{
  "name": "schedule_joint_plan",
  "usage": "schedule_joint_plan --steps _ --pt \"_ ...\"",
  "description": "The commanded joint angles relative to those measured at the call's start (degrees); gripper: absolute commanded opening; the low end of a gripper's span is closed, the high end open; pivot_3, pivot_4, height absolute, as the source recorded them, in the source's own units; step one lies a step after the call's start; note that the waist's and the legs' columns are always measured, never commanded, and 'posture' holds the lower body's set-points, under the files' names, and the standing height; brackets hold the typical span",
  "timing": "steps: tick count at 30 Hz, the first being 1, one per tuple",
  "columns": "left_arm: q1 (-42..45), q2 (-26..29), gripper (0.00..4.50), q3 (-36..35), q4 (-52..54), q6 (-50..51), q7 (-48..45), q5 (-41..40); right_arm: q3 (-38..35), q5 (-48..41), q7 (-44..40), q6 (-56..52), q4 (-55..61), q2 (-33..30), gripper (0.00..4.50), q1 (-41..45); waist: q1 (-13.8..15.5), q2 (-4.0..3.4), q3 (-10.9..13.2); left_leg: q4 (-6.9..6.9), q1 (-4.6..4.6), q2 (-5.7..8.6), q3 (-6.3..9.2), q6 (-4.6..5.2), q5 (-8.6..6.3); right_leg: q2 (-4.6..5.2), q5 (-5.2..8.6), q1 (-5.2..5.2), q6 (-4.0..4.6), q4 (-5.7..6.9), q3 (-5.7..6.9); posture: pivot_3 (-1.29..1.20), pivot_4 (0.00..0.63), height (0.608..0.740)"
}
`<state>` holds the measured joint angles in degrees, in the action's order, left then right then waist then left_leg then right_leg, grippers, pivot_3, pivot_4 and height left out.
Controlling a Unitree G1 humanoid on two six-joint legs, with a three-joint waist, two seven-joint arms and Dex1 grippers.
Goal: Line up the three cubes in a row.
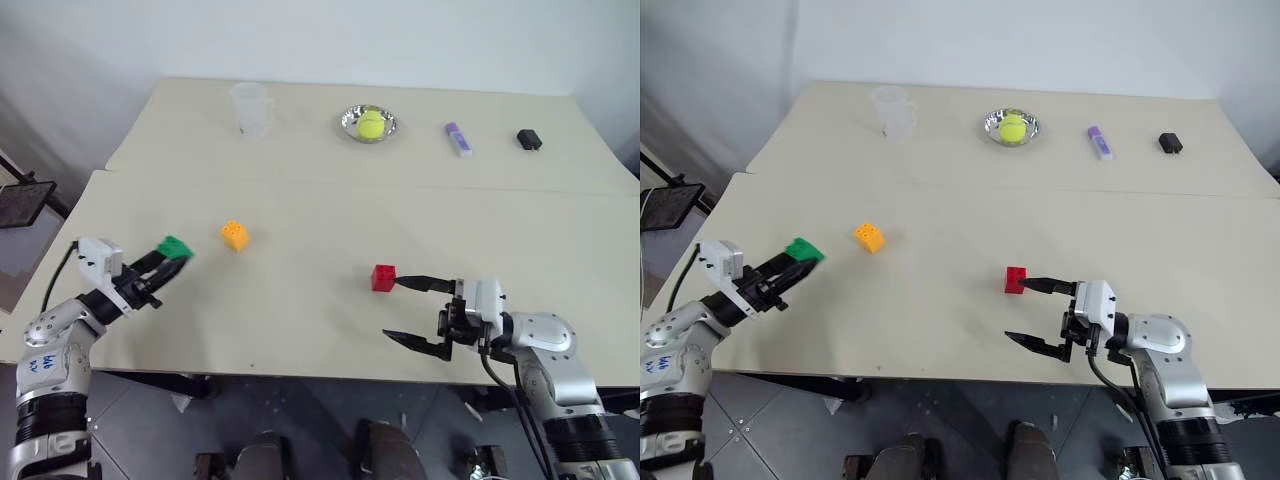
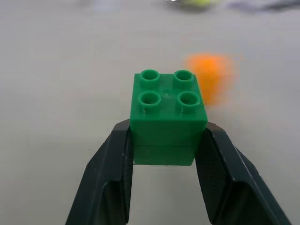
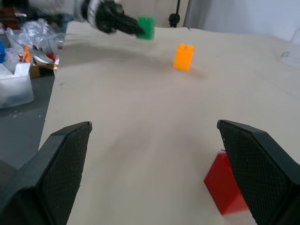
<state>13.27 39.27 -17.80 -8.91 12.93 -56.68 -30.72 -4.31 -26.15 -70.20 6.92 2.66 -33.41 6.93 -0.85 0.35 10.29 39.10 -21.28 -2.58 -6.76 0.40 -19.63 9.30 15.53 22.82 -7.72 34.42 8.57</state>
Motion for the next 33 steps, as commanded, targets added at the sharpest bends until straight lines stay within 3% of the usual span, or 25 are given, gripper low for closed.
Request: schedule_joint_plan --steps 1,4,7,14,20,26,30,33 --pt "2.4 1.5 1.48 6.5 9.9 4.1 -5.9 -2.0 -5.4 -2.3 1.5 -0.8 3.5 -2.7 4.5 -4.0 0.6 -0.03 0.0 0.0 0.03 0.0 -0.02 0.0 0.0 0.0 0.0 -0.01 0.0 0.01 -0.02 0.0 0.15 0.74" --pt "12.7 -3.3 1.48 20.1 4.1 -1.0 -10.2 7.8 -10.0 -2.3 2.3 -0.6 3.1 -5.0 4.5 -9.4 2.5 -0.14 0.0 0.04 0.07 0.1 -0.02 0.03 0.04 -0.03 0.02 -0.13 0.04 -0.05 -0.05 0.0 0.15 0.74" --pt "19.4 -7.6 1.48 26.6 -4.2 -4.5 -10.4 14.3 -12.1 -2.7 2.7 -0.7 3.3 -5.9 4.5 -12.1 2.2 -0.17 0.0 0.06 0.06 0.18 -0.16 0.11 0.1 -0.03 0.02 -0.22 0.07 -0.32 -0.13 0.0 0.15 0.74" --pt "35.4 -17.3 1.48 29.7 -34.3 -17.9 -11.7 21.5 -14.9 -3.9 5.5 -2.6 9.4 -5.5 4.5 -19.2 1.1 -0.1 0.0 0.02 -0.01 0.03 -0.2 0.09 0.09 -0.22 0.02 -0.1 0.07 -0.36 -0.15 0.0 0.15 0.74" --pt "42.5 -20.7 1.48 28.9 -48.2 -25.2 -17.2 23.6 -14.8 -4.3 8.4 -4.3 14.1 -4.4 4.5 -22.7 1.0 -0.07 0.0 0.02 -0.03 0.03 -0.21 0.11 0.06 -0.22 0.01 -0.11 0.05 -0.45 -0.17 0.0 0.15 0.74" --pt "47.1 -22.1 1.48 27.9 -57.0 -28.9 -17.0 26.6 -14.3 -4.3 10.1 -5.3 16.9 -4.2 4.5 -23.8 1.0 -0.05 0.0 0.07 -0.07 0.03 -0.19 0.15 0.04 -0.21 0.01 -0.11 0.05 -0.47 -0.16 0.0 0.15 0.74" --pt "47.6 -23.2 2.75 25.0 -56.2 -29.7 -18.5 24.8 -12.8 -4.6 11.1 -7.0 18.5 -4.1 4.5 -22.7 1.0 -0.04 0.0 0.07 -0.1 0.02 -0.14 0.15 0.04 -0.21 0.01 -0.1 0.05 -0.46 -0.14 0.0 0.15 0.74" --pt "44.6 -22.2 3.62 23.0 -48.2 -29.1 -24.8 21.1 -11.7 -5.2 10.4 -7.9 18.9 -4.5 4.5 -21.6 0.9 -0.04 0.0 0.08 -0.11 0.02 -0.15 0.15 0.04 -0.21 0.01 -0.08 0.05 -0.46 -0.14 0.0 0.15 0.74"
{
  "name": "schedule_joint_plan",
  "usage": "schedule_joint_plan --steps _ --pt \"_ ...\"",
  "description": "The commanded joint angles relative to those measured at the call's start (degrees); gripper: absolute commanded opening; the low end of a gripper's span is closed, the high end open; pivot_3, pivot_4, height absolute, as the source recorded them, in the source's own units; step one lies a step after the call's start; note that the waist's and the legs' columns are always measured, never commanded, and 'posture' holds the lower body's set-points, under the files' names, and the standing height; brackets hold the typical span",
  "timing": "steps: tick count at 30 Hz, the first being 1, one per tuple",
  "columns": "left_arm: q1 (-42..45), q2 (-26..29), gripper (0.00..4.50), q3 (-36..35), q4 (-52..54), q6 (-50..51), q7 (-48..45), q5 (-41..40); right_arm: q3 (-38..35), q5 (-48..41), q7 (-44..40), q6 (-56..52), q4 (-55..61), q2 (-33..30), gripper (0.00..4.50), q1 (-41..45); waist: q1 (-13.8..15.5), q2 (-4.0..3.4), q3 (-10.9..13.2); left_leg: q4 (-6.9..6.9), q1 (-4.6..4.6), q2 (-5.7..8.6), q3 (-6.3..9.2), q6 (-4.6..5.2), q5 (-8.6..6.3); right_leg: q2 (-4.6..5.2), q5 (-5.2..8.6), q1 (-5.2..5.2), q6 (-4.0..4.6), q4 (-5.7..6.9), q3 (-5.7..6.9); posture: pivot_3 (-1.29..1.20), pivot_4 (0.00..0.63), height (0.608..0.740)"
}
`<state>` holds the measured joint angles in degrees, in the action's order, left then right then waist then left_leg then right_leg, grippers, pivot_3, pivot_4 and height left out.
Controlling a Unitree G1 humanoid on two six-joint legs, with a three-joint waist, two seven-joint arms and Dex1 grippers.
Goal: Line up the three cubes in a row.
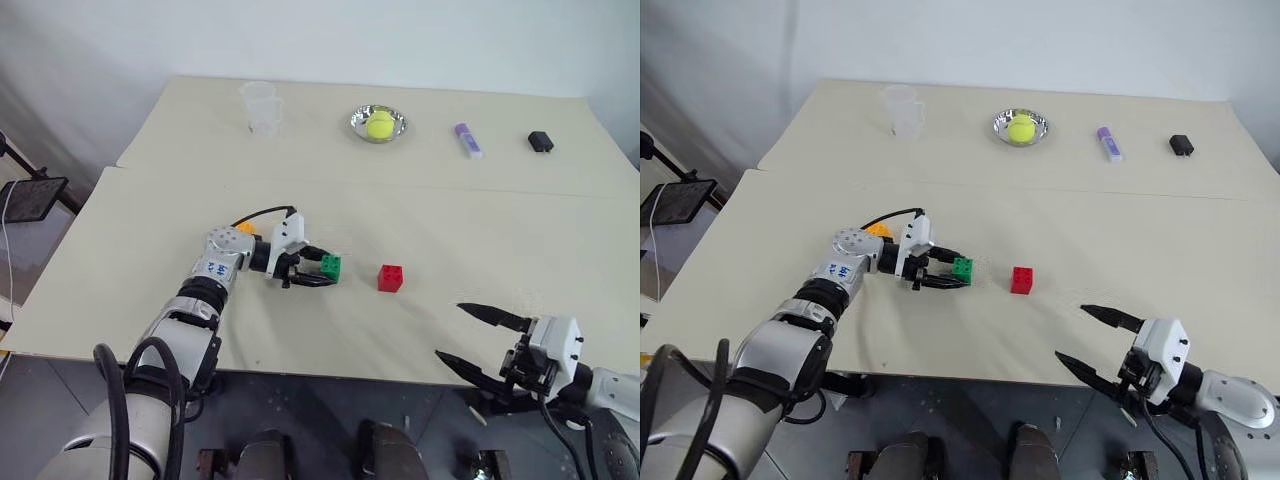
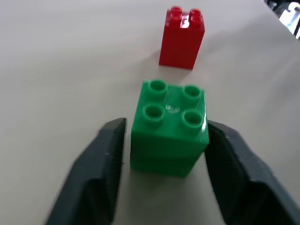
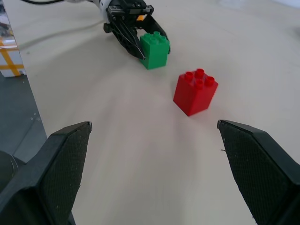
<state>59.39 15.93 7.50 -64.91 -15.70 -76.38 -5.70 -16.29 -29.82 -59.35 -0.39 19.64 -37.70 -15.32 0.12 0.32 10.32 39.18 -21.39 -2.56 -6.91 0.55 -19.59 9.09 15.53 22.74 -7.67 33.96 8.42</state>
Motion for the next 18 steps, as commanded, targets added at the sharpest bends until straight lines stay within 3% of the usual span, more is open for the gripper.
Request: schedule_joint_plan --steps 1,2,6,9,14,18 --pt "-3.5 2.3 3.95 -2.5 12.0 0.2 -6.8 -4.8 0.7 -1.7 -0.9 -0.7 1.6 -0.4 4.5 1.2 -0.1 -0.01 0.0 0.0 0.0 0.0 0.0 0.0 0.0 0.0 0.0 0.02 0.0 0.02 0.0 0.0 0.15 0.74" --pt "-5.7 3.5 4.21 -2.9 16.7 1.4 -7.5 -5.8 1.2 -1.8 -1.3 -0.9 1.1 -0.5 4.5 2.1 -0.3 -0.01 0.0 0.0 0.0 -0.02 0.01 0.0 0.0 0.0 0.0 0.02 0.0 0.04 0.0 0.0 0.15 0.74" --pt "-17.1 9.1 4.21 -6.8 37.4 9.6 -3.2 -10.0 3.5 -2.1 -3.6 -1.3 -2.1 -0.6 4.5 7.6 -1.1 -0.03 0.0 -0.01 0.13 -0.14 -0.01 -0.06 -0.02 -0.11 0.0 0.03 0.01 0.16 -0.06 0.0 0.15 0.74" --pt "-29.8 13.3 4.36 -15.7 51.3 16.0 6.7 -14.2 6.3 -2.3 -5.0 -1.4 -5.7 0.6 4.5 14.4 -1.8 -0.02 0.0 0.0 0.2 -0.23 0.19 -0.07 -0.03 -0.14 0.0 0.03 0.02 0.23 -0.19 0.0 0.15 0.74" --pt "-47.7 10.7 4.36 -33.3 60.6 20.8 26.6 -19.9 8.8 -1.9 -4.3 -1.8 -10.2 3.4 4.5 22.1 -0.7 -0.03 0.0 0.08 0.21 -0.19 0.4 -0.06 -0.03 -0.07 -0.01 0.02 0.02 0.3 -0.27 0.0 0.15 0.74" --pt "-58.0 9.3 4.36 -38.9 65.0 22.3 33.3 -21.5 9.3 -0.4 -4.6 0.3 -12.6 4.6 4.5 24.9 -0.1 0.03 0.0 0.07 0.24 -0.2 0.31 0.0 -0.17 -0.03 -0.02 0.05 -0.02 0.27 -0.33 0.0 0.15 0.74"
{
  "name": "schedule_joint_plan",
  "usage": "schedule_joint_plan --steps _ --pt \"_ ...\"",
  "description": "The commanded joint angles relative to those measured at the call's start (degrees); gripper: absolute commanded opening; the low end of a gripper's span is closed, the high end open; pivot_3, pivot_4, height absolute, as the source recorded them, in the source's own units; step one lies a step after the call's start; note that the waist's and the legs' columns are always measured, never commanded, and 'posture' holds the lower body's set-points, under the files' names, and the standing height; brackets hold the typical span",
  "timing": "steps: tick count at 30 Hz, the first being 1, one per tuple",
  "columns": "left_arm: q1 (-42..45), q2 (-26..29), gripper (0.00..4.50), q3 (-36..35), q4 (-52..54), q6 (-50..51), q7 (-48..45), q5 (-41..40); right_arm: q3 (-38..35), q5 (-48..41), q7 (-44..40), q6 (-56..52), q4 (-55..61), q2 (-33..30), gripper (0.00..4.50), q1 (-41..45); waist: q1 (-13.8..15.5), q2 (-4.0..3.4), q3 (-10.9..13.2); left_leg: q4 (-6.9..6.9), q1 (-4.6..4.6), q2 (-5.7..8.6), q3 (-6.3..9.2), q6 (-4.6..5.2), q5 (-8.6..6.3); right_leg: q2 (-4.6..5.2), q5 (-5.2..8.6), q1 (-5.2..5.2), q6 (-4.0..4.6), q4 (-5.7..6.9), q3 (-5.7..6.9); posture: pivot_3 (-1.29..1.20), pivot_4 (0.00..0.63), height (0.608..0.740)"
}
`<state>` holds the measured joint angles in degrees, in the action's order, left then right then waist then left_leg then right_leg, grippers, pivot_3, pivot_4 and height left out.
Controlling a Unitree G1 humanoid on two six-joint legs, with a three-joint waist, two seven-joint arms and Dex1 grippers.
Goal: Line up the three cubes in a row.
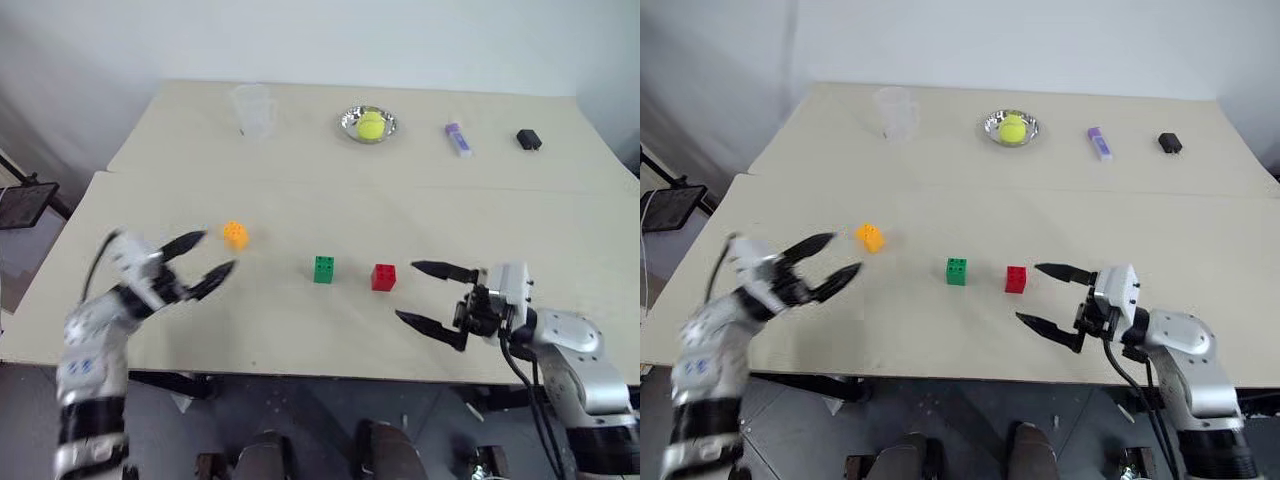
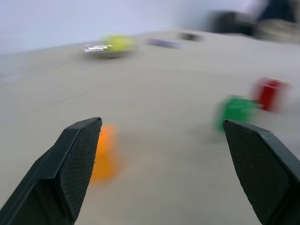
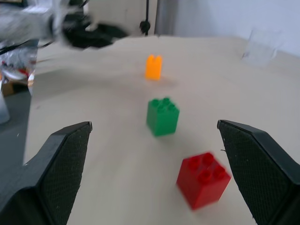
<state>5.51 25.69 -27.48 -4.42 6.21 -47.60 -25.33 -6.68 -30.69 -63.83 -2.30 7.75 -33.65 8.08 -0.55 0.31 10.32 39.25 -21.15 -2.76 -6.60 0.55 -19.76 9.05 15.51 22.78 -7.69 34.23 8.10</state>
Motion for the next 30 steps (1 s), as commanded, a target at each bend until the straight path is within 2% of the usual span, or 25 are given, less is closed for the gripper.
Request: schedule_joint_plan --steps 1,3,7,13,17,22,26,30 --pt "-6.5 -1.0 4.36 -5.6 4.3 -0.3 6.4 -1.6 -0.3 0.6 -0.1 2.4 -1.2 0.7 4.5 2.0 0.7 0.04 0.0 0.01 -0.04 0.01 0.02 0.0 0.0 0.0 0.0 0.0 0.0 -0.04 0.06 0.0 0.15 0.74" --pt "-9.4 -1.3 4.36 -6.7 4.8 -0.3 7.9 -1.8 -0.5 0.7 -0.2 3.0 -1.8 0.9 4.5 2.6 1.0 0.04 0.0 0.01 -0.05 0.04 -0.01 0.02 -0.01 0.02 0.0 0.0 0.0 -0.07 0.02 0.0 0.15 0.74" --pt "-9.0 -0.3 4.36 -3.0 6.3 3.0 6.3 -3.6 -1.7 0.7 -0.5 4.5 -2.3 0.4 4.5 2.5 1.8 0.04 0.0 0.01 -0.04 0.04 -0.07 0.02 -0.02 0.02 0.01 0.0 0.02 -0.09 0.0 0.0 0.15 0.74" --pt "7.8 3.1 4.36 6.8 -6.6 3.0 3.0 1.3 -2.8 0.2 -0.3 4.8 -1.1 -0.1 4.5 0.8 1.9 0.04 -0.1 0.07 -0.09 0.06 -0.41 -0.04 0.02 -0.01 -0.02 0.0 0.08 0.02 0.13 0.0 0.15 0.74" --pt "21.1 2.9 4.36 12.1 -22.3 -1.5 4.6 7.3 -2.0 -5.2 0.3 -1.5 6.7 -0.1 4.5 -2.4 1.1 -0.03 -0.1 0.01 -0.06 0.0 -0.49 -0.11 -0.02 -0.17 -0.02 0.02 0.07 -0.02 0.13 0.0 0.15 0.74" --pt "29.7 1.6 4.36 15.7 -34.3 -5.1 2.6 9.8 -0.3 -3.8 3.7 -2.1 13.1 1.5 4.5 -6.9 0.4 0.0 -0.1 -0.08 -0.05 -0.12 -0.49 -0.21 -0.07 -0.34 -0.02 0.03 0.06 -0.09 0.17 0.0 0.15 0.74" --pt "32.9 1.6 3.56 16.4 -39.8 -7.9 1.5 10.7 -0.2 -3.2 5.6 -2.4 14.1 1.8 4.5 -8.2 0.5 0.01 -0.1 -0.04 -0.08 -0.11 -0.54 -0.2 -0.06 -0.33 -0.02 0.02 0.05 -0.14 0.13 0.0 0.15 0.74" --pt "33.7 2.6 2.32 17.4 -40.3 -8.6 -3.8 10.4 -0.5 -2.6 6.6 -2.5 14.4 1.6 4.5 -8.4 0.5 0.01 -0.1 -0.02 -0.06 -0.12 -0.53 -0.2 -0.06 -0.34 -0.02 0.03 0.06 -0.12 0.11 0.0 0.15 0.74"
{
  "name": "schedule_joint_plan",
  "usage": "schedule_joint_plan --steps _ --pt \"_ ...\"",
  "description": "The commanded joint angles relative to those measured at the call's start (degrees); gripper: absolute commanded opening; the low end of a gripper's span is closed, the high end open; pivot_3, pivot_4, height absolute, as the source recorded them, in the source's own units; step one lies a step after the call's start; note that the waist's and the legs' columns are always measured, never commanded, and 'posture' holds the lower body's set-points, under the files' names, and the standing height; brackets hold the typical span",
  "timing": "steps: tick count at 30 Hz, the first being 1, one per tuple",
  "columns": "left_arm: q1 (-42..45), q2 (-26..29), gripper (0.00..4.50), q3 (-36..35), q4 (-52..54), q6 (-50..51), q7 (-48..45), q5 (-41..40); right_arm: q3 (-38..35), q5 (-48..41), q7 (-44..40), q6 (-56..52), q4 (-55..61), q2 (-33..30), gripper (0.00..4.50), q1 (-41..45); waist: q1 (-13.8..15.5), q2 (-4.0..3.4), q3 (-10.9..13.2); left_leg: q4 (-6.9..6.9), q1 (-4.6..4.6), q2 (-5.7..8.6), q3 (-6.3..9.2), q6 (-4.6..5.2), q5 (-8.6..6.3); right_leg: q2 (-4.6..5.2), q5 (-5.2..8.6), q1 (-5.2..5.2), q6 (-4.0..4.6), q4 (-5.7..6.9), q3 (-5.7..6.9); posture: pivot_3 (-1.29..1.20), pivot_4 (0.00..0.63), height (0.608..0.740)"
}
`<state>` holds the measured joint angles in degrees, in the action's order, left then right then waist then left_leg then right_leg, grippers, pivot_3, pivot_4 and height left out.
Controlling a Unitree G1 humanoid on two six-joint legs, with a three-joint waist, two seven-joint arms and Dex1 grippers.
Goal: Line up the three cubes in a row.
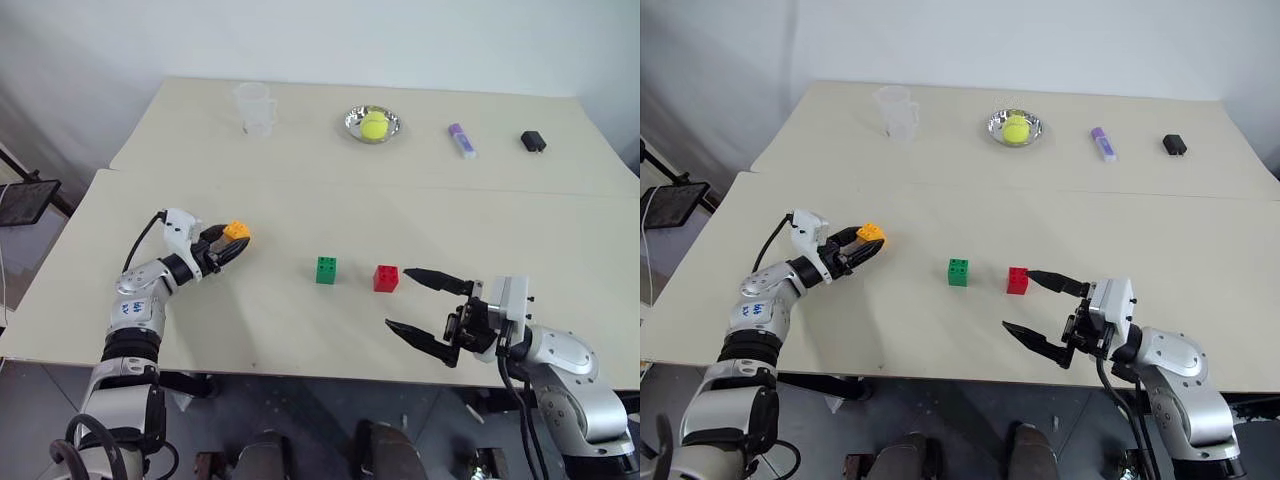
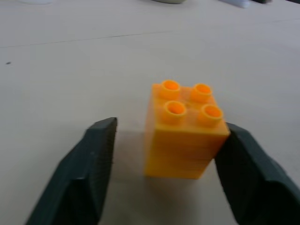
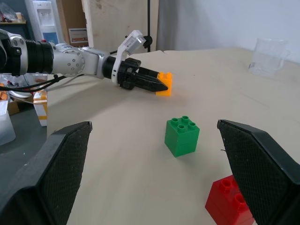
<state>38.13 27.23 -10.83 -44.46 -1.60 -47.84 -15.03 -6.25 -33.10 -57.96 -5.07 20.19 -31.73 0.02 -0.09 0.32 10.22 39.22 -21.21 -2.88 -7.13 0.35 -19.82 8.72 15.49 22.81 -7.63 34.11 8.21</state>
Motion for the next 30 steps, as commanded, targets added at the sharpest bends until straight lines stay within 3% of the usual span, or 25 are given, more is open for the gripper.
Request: schedule_joint_plan --steps 1,3,7,10,15,25,30 --pt "1.4 1.7 2.0 1.5 -0.7 -1.7 -4.9 0.9 -1.1 -0.1 0.9 0.3 1.8 -0.4 4.5 -0.4 0.0 0.0 0.0 0.0 0.0 0.0 0.0 0.0 0.0 0.0 0.0 0.0 0.0 0.0 0.0 0.0 0.15 0.74" --pt "2.2 3.3 1.5 4.0 -2.2 -5.0 -9.7 3.0 -1.5 0.1 1.0 0.5 1.6 -0.6 4.5 -0.6 0.1 0.0 0.0 0.0 0.0 0.0 0.0 0.0 0.0 0.0 0.0 0.0 0.0 0.0 0.0 0.0 0.15 0.74" --pt "6.0 3.9 1.5 6.7 -7.1 -10.9 -22.6 3.1 -2.9 -0.4 1.2 -0.2 1.8 -1.7 4.5 -1.4 0.2 0.0 0.0 0.0 -0.02 0.01 -0.03 0.0 0.0 0.0 0.0 0.0 0.0 -0.02 0.0 0.0 0.15 0.74" --pt "12.9 3.3 1.5 9.7 -16.4 -17.1 -30.3 6.3 -5.8 -1.7 1.5 -2.0 3.6 -4.2 4.5 -3.5 0.5 0.03 0.0 0.02 -0.08 0.01 -0.02 0.01 0.0 -0.01 0.0 0.01 0.0 -0.07 0.03 0.0 0.15 0.74" --pt "17.7 2.4 1.5 13.0 -24.5 -24.2 -32.3 11.7 -8.9 -3.9 0.8 -4.5 6.4 -7.3 4.5 -6.7 0.3 0.03 0.0 -0.01 -0.08 0.03 -0.03 0.04 -0.02 -0.01 0.0 0.01 0.0 -0.14 0.03 0.0 0.15 0.74" --pt "20.6 0.7 1.5 14.2 -29.0 -24.3 -34.3 15.6 -12.2 -5.6 -0.1 -6.7 8.9 -9.6 4.5 -10.7 0.2 0.04 0.0 0.01 -0.08 0.02 0.0 0.07 -0.04 -0.01 0.0 0.0 0.0 -0.12 0.01 0.0 0.15 0.74" --pt "21.5 2.8 3.09 11.1 -27.9 -23.7 -32.9 13.4 -10.8 -5.2 -2.5 -7.8 4.9 -11.6 4.5 -6.4 -0.1 0.13 0.1 0.07 -0.09 0.02 0.0 0.08 -0.03 -0.01 0.0 0.01 0.0 -0.08 0.0 0.0 0.15 0.74"
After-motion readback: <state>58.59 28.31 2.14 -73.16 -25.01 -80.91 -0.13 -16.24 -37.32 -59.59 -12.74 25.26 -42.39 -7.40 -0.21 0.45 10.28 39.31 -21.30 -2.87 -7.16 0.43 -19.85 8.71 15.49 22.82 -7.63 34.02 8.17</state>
